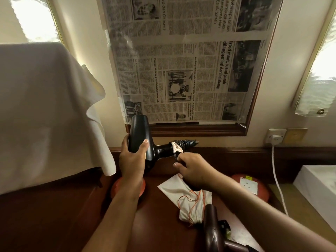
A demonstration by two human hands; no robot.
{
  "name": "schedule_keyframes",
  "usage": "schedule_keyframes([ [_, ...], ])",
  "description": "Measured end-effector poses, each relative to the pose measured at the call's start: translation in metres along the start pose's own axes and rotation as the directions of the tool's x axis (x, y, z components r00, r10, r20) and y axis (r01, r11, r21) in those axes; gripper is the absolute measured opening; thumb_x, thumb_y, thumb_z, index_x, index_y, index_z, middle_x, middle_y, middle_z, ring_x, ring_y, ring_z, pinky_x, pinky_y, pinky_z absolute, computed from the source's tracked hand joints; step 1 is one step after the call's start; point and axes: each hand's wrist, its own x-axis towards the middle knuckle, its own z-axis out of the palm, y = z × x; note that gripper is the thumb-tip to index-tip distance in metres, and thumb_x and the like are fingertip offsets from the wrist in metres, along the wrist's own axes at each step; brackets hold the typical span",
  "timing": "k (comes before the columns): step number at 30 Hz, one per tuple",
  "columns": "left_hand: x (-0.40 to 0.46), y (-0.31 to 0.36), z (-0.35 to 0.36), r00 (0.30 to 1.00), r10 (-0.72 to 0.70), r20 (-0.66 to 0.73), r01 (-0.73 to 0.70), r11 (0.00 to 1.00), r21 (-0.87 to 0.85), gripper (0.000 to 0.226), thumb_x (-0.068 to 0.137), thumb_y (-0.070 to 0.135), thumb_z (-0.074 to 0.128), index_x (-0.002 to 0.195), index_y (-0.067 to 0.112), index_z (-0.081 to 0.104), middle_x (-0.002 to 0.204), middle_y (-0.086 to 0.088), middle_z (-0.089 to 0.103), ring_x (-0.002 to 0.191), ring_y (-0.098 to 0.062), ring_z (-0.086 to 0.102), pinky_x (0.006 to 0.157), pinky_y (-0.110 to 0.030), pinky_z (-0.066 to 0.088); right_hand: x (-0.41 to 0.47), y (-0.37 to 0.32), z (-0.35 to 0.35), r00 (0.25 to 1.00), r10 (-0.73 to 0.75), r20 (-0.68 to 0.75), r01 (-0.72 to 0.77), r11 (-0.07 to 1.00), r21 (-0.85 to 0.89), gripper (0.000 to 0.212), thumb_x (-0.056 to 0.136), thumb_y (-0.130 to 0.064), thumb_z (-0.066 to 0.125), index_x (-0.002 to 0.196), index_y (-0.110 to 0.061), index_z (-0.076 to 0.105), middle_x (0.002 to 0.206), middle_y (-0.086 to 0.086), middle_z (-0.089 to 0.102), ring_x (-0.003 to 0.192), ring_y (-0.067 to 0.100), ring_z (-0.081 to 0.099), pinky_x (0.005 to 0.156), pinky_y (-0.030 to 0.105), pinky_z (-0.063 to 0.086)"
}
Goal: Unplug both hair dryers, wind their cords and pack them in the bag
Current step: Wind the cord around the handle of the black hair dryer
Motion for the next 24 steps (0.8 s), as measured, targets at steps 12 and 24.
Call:
schedule_keyframes([
  [12, 0.014, 0.0, -0.014, 0.934, -0.329, 0.142, 0.358, 0.848, -0.391, 0.045, 0.073, 0.038, 0.076, 0.116, 0.03, 0.064, 0.111, -0.006, 0.069, 0.104, -0.029, 0.065, 0.092, -0.053, 0.051, -0.017, 0.014, 0.044, 0.999, 0.039, 0.023, -0.044, 0.753, 0.657, 0.011, 0.092, -0.028, 0.061, 0.081, -0.027, 0.064, 0.065, -0.012, 0.062, 0.062, 0.0, 0.057, 0.061, 0.021, 0.045],
  [24, 0.017, 0.006, -0.031, 0.841, -0.404, 0.36, 0.531, 0.746, -0.402, 0.052, 0.076, 0.036, 0.073, 0.124, 0.02, 0.06, 0.112, -0.013, 0.066, 0.095, -0.032, 0.066, 0.065, -0.04, 0.056, -0.015, 0.035, 0.05, 0.991, 0.044, 0.123, -0.129, 0.507, 0.853, 0.02, 0.098, -0.01, 0.048, 0.102, -0.007, 0.067, 0.075, -0.007, 0.06, 0.072, 0.012, 0.057, 0.072, 0.032, 0.05],
])
